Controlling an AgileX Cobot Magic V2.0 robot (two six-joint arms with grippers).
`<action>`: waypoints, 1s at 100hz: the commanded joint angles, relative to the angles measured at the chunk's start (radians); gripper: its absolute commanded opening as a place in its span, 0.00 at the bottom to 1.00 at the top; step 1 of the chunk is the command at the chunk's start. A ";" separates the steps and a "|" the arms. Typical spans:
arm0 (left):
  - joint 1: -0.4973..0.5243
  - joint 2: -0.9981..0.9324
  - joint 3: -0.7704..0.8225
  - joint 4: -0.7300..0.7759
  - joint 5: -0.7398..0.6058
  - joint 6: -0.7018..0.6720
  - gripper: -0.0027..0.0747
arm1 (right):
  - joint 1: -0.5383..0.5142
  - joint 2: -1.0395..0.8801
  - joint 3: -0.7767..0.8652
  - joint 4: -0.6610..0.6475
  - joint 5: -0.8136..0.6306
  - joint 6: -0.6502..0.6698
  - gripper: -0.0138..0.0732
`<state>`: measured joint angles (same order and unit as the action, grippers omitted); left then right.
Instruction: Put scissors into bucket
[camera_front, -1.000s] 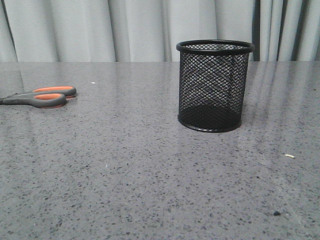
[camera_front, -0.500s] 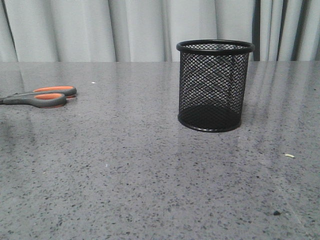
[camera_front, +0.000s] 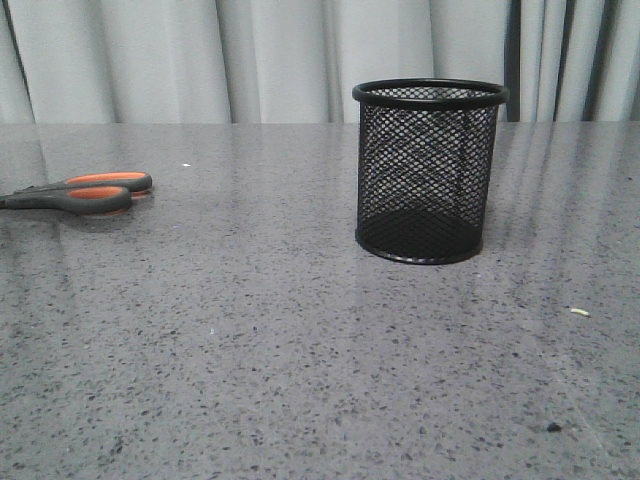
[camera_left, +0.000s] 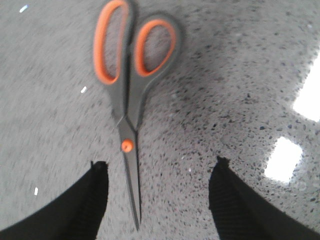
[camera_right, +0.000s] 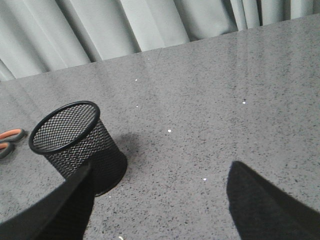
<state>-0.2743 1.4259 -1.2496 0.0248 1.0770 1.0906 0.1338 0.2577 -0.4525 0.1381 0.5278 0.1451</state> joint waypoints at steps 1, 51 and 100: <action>-0.006 0.033 -0.055 -0.045 0.029 0.135 0.55 | 0.017 0.018 -0.035 0.001 -0.063 -0.013 0.72; 0.112 0.175 -0.152 -0.091 0.033 0.158 0.55 | 0.045 0.018 -0.035 -0.007 -0.050 -0.016 0.72; 0.184 0.243 -0.162 -0.277 0.037 0.291 0.55 | 0.045 0.018 -0.033 -0.014 -0.050 -0.017 0.72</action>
<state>-0.0907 1.6917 -1.3745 -0.2132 1.1259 1.3730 0.1796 0.2577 -0.4525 0.1324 0.5492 0.1394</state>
